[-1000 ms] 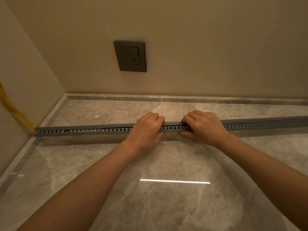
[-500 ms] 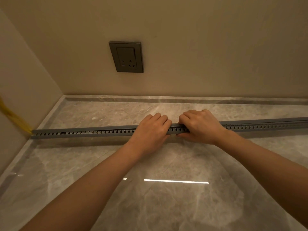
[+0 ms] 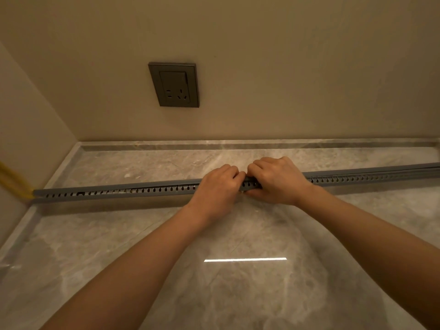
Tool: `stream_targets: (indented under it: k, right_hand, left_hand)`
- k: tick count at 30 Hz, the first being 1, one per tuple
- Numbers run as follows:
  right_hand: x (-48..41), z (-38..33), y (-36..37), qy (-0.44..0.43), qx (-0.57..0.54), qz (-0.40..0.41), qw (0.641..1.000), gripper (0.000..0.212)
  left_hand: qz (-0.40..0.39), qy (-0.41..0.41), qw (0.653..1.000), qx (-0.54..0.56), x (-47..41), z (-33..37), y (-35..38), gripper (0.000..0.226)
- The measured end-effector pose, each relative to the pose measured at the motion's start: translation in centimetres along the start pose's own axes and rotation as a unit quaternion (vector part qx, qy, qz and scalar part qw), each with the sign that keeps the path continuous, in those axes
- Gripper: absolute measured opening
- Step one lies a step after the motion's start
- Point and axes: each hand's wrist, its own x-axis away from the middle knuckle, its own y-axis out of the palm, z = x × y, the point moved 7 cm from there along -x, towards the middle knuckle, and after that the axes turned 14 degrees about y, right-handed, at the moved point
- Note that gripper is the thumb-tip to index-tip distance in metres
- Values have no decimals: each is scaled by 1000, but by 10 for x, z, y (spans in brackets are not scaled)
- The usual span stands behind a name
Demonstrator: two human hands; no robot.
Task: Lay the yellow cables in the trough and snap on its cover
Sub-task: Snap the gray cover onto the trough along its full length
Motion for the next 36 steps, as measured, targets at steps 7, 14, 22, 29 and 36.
stream_targets:
  k: [7,14,22,29,36]
  right_hand:
    - [-2,-7,5,49,10,-16,999,37]
    - [7,-7,4,144,4,-8,989,36]
    - [20,-7,8,185,8,-58,981,39]
    - [29,14,7,196,7,-79,977,40]
    - [28,33,7,171,-5,-98,980,37]
  left_hand:
    - [6,23,1000,17,6,-12,0,19]
    - [15,24,999,33,10,-17,6,19]
    - [2,23,998,51,11,-20,10,26]
    - [-19,-3,999,28,10,-20,12,26]
    - [-43,-40,998,-12,9,-19,15,23]
